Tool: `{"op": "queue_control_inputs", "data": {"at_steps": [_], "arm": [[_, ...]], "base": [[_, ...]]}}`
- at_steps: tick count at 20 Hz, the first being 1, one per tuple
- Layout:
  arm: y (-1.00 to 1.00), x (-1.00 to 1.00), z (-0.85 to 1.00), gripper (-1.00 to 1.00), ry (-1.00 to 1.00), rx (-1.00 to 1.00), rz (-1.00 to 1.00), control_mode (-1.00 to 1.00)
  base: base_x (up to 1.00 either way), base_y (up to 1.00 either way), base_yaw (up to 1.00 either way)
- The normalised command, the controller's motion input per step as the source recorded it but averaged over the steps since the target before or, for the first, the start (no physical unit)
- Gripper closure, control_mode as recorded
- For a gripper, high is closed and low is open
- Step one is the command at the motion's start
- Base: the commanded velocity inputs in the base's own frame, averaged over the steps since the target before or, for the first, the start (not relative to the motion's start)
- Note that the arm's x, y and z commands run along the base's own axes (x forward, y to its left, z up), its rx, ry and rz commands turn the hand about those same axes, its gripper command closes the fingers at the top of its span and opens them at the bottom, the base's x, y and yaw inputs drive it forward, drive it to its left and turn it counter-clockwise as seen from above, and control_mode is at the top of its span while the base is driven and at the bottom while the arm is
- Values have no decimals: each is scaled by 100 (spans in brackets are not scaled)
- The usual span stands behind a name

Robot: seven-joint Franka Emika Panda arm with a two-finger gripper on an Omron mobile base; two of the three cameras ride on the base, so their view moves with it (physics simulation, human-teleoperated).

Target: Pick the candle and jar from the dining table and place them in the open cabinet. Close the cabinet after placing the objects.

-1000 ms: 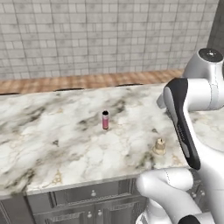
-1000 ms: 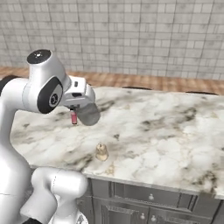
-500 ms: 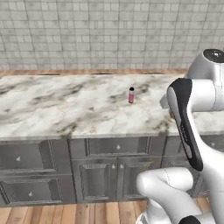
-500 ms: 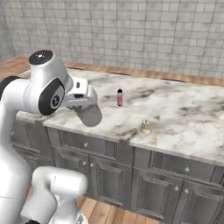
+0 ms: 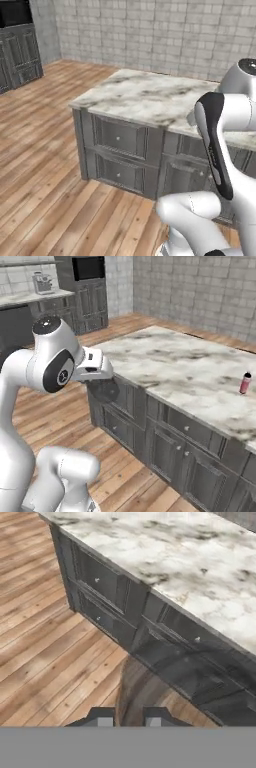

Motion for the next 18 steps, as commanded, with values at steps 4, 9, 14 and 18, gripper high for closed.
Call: {"op": "queue_control_inputs", "data": {"at_steps": [4,9,14,18], "arm": [[0,0,0,100,0,0,0,100],[0,0,0,100,0,0,0,100],[0,0,0,100,0,0,0,100],[0,0,0,100,0,0,0,100]], "base": [[-1,28,94],[0,6,96],[17,0,93],[49,-15,87]]}}
